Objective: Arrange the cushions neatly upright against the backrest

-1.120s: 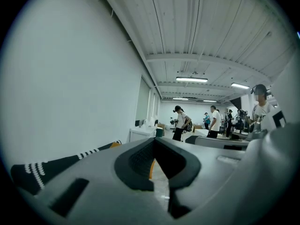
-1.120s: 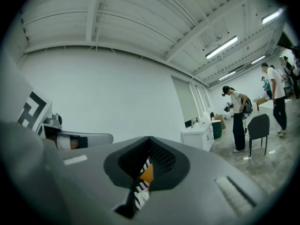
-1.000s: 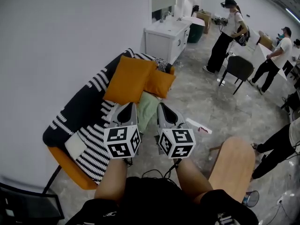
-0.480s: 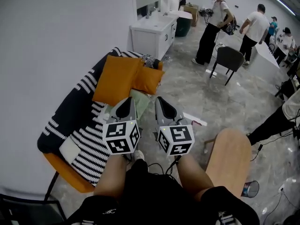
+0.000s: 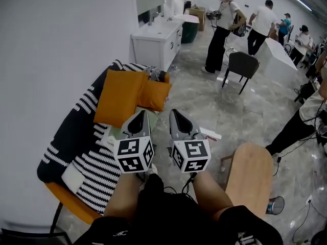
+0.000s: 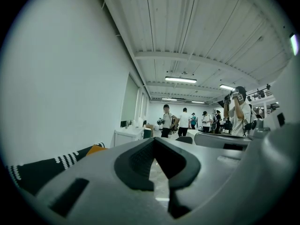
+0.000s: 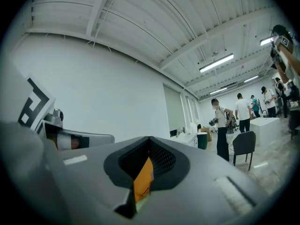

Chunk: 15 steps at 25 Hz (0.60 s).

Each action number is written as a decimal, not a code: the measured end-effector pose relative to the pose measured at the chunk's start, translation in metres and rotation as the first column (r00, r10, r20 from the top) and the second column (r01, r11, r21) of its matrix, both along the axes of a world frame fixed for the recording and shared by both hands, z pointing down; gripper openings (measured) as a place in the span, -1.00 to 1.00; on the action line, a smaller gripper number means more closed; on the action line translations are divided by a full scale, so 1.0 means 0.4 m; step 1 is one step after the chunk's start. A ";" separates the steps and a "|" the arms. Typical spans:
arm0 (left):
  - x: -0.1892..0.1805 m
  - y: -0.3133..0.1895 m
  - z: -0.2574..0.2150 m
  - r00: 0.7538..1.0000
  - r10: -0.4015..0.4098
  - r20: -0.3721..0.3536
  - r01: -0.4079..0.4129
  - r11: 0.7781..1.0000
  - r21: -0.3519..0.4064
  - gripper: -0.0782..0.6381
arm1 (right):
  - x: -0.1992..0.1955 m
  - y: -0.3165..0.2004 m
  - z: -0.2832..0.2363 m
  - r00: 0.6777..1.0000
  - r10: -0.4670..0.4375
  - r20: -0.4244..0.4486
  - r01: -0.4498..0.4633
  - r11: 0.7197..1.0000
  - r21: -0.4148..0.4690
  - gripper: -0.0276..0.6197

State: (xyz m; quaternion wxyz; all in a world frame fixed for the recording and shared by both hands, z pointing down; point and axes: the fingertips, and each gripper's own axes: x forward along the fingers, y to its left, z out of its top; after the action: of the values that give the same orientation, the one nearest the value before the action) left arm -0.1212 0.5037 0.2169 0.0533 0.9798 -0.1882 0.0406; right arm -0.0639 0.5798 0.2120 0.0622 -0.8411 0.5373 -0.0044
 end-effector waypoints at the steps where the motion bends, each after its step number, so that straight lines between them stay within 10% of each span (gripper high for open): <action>1: 0.007 -0.016 0.005 1.000 0.000 -0.001 0.000 1.000 -0.001 -0.76 | 0.009 -0.015 0.003 1.000 0.004 -0.003 -0.004 1.000 -0.001 -0.89; 15: 0.259 -0.431 -0.004 0.999 0.021 -0.033 -0.022 1.000 -0.015 -0.76 | 0.249 -0.430 -0.032 0.997 0.025 -0.078 -0.027 1.000 -0.016 -0.89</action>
State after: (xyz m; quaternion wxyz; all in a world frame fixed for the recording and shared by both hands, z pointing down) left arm -0.0175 0.3312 0.2152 0.0635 0.9819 -0.1764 0.0265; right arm 0.0357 0.4079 0.1991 0.0340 -0.8481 0.5282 0.0244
